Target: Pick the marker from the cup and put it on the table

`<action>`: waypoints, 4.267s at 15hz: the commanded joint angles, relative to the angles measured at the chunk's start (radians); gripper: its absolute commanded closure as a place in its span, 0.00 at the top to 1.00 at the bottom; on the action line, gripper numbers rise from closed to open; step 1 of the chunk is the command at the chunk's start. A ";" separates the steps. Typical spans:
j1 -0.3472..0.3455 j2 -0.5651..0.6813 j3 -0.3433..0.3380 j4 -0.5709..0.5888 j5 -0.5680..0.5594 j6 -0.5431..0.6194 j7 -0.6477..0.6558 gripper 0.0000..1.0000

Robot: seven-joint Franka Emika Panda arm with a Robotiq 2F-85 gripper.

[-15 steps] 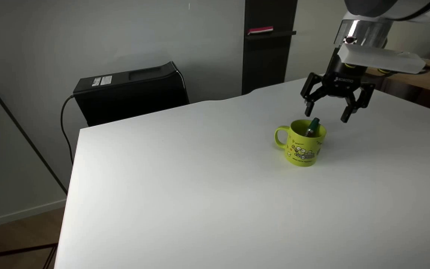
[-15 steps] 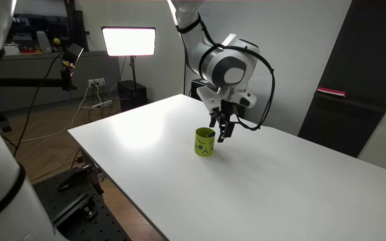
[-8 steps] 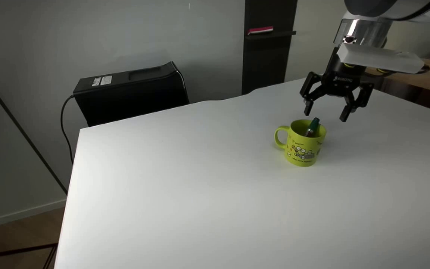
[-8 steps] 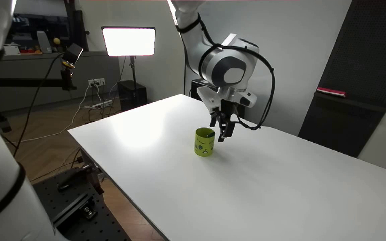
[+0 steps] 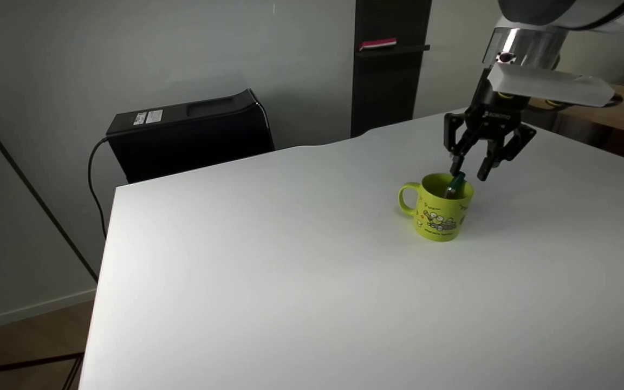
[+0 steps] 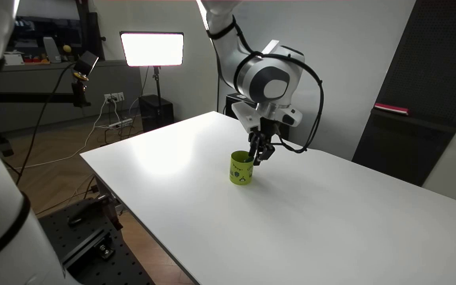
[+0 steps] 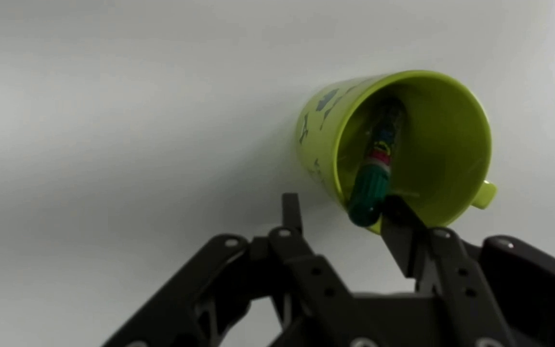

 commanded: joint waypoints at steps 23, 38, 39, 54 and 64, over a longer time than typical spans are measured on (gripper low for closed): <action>0.078 -0.027 -0.038 0.009 -0.127 -0.037 0.143 1.00; 0.098 -0.032 -0.052 -0.013 -0.132 -0.037 0.236 1.00; 0.100 -0.032 -0.052 -0.014 -0.132 -0.038 0.240 1.00; 0.116 -0.031 -0.051 -0.019 -0.138 -0.046 0.254 0.19; 0.134 -0.067 -0.064 -0.004 -0.193 -0.057 0.270 0.05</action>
